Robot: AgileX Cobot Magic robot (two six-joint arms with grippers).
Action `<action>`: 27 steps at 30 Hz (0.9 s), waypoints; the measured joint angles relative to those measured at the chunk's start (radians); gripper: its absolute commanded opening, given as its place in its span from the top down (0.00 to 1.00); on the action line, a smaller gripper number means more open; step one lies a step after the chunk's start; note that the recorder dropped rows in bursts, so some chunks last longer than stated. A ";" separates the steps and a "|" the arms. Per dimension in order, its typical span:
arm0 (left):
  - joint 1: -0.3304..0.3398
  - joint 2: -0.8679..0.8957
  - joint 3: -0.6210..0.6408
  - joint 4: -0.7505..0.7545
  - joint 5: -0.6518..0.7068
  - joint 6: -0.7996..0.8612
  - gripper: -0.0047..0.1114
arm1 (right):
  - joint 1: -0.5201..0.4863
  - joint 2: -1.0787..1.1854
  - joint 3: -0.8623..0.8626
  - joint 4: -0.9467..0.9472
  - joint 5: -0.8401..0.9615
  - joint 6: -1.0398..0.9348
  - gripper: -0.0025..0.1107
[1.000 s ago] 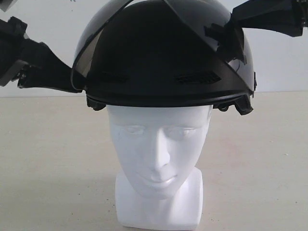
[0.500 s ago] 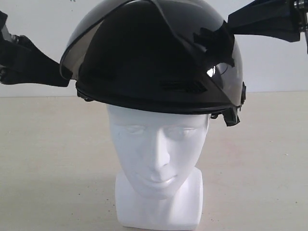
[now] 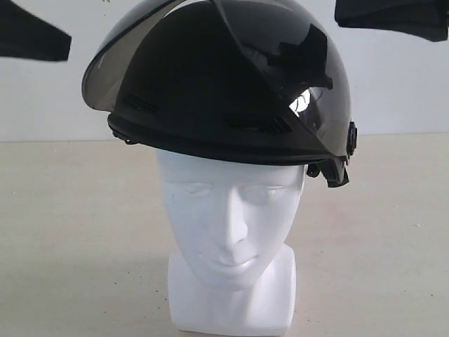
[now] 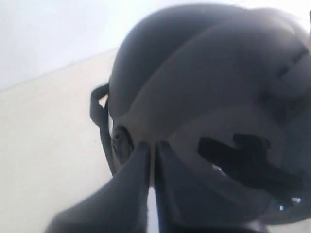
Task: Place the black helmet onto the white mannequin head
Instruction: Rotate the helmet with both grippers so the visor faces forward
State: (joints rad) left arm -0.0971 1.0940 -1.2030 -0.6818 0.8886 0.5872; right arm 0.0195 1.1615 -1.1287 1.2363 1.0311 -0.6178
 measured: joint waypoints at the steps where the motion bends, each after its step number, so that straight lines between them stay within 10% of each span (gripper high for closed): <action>1: 0.000 0.000 -0.016 0.000 -0.009 -0.004 0.92 | 0.000 -0.009 0.000 0.005 -0.012 0.000 0.98; 27: 0.002 0.423 -0.290 -0.321 0.152 0.087 0.92 | 0.002 0.130 0.000 0.179 0.019 -0.061 0.98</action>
State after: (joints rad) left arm -0.0948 1.5166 -1.4930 -1.0028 1.0408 0.6743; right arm 0.0216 1.2912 -1.1287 1.4152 1.0502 -0.6791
